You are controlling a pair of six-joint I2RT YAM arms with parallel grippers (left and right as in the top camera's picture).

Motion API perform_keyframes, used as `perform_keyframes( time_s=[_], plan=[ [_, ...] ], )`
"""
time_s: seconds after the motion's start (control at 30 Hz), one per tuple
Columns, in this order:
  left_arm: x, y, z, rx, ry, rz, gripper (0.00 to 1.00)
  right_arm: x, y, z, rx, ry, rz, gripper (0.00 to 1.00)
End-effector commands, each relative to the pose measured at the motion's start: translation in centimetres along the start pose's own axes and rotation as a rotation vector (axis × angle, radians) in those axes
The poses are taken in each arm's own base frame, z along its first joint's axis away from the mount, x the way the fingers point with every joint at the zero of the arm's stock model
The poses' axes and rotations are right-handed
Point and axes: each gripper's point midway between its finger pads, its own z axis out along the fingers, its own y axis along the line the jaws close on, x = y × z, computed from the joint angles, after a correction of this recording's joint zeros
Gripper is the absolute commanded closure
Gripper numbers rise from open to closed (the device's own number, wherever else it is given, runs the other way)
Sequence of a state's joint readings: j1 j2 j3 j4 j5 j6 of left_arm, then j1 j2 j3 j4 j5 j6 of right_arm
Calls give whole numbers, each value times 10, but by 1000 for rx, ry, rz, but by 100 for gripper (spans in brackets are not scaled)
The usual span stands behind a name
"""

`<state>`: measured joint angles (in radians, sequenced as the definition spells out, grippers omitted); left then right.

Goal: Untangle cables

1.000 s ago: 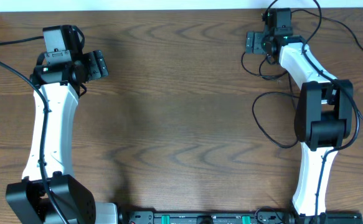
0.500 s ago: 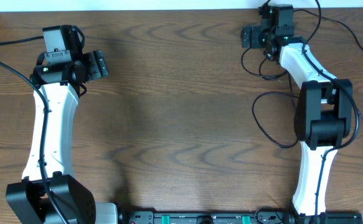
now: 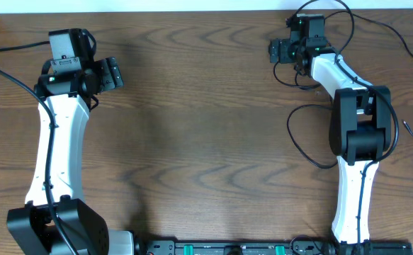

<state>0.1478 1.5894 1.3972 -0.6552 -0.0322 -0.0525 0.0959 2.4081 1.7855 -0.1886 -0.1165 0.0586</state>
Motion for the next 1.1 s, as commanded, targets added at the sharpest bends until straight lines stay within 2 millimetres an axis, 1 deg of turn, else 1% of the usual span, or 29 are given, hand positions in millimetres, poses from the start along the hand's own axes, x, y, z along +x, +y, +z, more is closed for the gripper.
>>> perform_keyframes(
  time_s=[0.0, 0.1, 0.27, 0.4, 0.5, 0.53, 0.7, 0.8, 0.87, 0.97, 1.0, 1.07],
  plan=[
    [3, 3, -3, -7, 1, -7, 10, 4, -22, 4, 92, 13, -2, 1],
    [3, 3, -2, -7, 2, -7, 10, 10, -44, 1, 145, 37, 18, 1],
    [3, 3, -3, -7, 1, -7, 10, 25, -95, -10, 283, 95, 63, 1],
    [3, 3, -3, -7, 1, -7, 10, 44, -147, -25, 383, 151, 155, 2],
    [3, 3, -2, -7, 2, -7, 10, 58, -177, -36, 423, 182, 239, 4],
    [3, 3, -3, -7, 1, -7, 10, 68, -197, -44, 449, 206, 297, 7],
    [3, 3, -3, -7, 1, -7, 10, 98, -246, -70, 525, 265, 444, 10],
    [3, 3, -2, -7, 2, -7, 10, 119, -273, -87, 569, 311, 505, 11],
    [3, 3, -3, -7, 1, -7, 10, 131, -287, -97, 586, 337, 539, 12],
    [3, 3, -2, -7, 2, -7, 10, 143, -304, -110, 606, 359, 580, 14],
    [3, 3, -3, -7, 1, -7, 10, 150, -314, -121, 618, 371, 607, 14],
    [3, 3, -2, -7, 2, -7, 10, 153, -322, -131, 623, 375, 636, 15]
  ],
)
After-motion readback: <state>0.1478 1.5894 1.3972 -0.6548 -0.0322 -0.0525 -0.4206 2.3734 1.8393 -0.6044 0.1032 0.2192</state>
